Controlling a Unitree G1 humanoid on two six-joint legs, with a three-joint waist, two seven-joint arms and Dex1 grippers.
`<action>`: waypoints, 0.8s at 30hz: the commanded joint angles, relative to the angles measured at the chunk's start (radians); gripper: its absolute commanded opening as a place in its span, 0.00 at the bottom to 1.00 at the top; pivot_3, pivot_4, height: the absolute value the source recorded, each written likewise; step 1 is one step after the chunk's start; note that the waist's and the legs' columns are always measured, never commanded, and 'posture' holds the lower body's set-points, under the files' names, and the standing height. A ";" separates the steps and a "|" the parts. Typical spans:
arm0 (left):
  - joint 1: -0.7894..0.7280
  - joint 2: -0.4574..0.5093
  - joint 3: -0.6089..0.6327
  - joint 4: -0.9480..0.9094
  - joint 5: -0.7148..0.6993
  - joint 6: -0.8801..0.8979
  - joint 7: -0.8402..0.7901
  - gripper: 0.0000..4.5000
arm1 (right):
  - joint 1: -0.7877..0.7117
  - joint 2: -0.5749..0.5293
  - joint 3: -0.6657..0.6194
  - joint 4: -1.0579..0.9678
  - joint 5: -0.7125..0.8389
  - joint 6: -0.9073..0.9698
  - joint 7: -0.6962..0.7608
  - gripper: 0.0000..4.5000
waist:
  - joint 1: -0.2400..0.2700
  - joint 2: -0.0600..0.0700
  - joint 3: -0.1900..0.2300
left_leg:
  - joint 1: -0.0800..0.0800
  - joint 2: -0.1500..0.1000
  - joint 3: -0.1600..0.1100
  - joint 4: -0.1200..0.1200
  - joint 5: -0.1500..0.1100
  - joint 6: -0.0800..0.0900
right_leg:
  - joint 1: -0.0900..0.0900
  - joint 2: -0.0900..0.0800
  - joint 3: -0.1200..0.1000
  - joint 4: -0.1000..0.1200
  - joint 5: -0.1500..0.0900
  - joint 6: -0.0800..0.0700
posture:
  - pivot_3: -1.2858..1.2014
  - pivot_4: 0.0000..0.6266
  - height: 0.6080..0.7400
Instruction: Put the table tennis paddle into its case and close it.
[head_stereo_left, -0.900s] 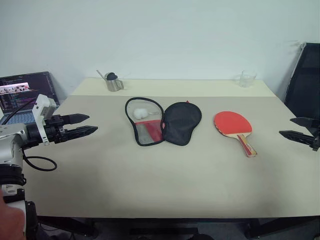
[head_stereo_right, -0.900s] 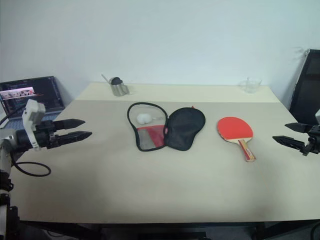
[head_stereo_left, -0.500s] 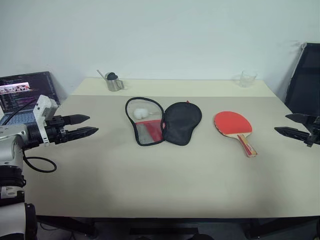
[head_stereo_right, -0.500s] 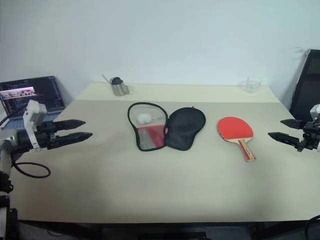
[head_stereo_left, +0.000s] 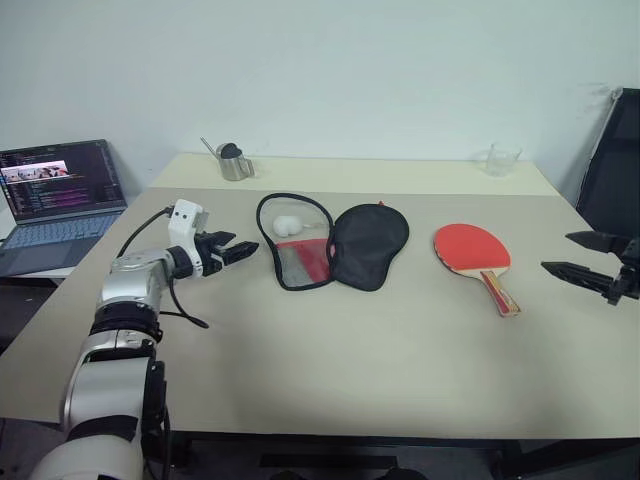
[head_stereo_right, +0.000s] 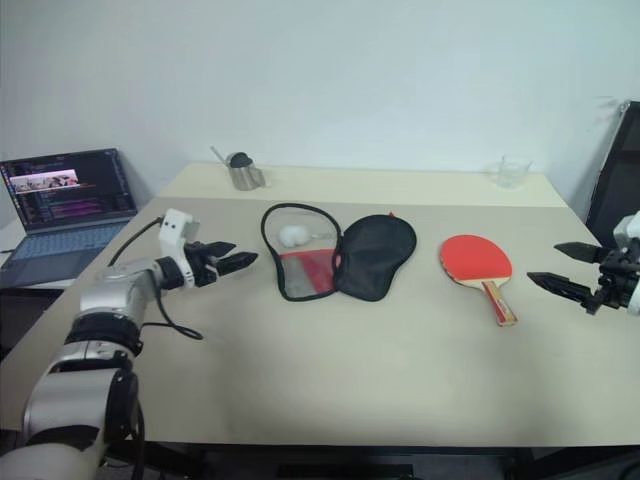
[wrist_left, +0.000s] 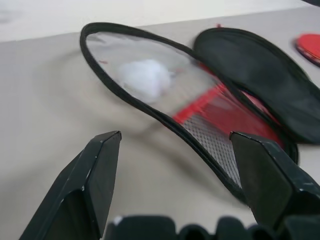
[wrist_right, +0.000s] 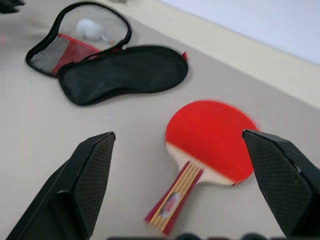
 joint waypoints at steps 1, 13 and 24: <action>-0.035 -0.044 -0.008 0.030 0.017 0.019 0.042 0.85 | 0.017 -0.009 -0.080 -0.069 0.035 0.020 -0.033 0.99 | 0.002 0.000 0.000 | 0.000 0.000 0.000 0.000 0.000 0.000 | 0.000 0.000 0.000 0.000 0.000 0.000 | 0.52 0.24 1.00; -0.102 -0.182 0.001 0.157 0.038 0.076 0.222 0.85 | 0.122 -0.011 -0.170 -0.180 0.071 0.083 -0.073 0.99 | 0.004 -0.001 0.001 | 0.000 -0.002 -0.001 0.001 0.000 0.000 | 0.001 0.001 0.000 0.000 0.000 0.000 | 0.52 0.24 1.00; -0.120 -0.252 0.014 0.146 0.030 0.105 0.234 0.75 | 0.118 -0.004 -0.156 -0.202 0.081 0.087 -0.096 1.00 | 0.004 -0.001 0.001 | 0.000 -0.003 -0.002 0.001 0.000 0.000 | 0.001 0.000 0.000 0.000 0.000 0.000 | 0.52 0.24 1.00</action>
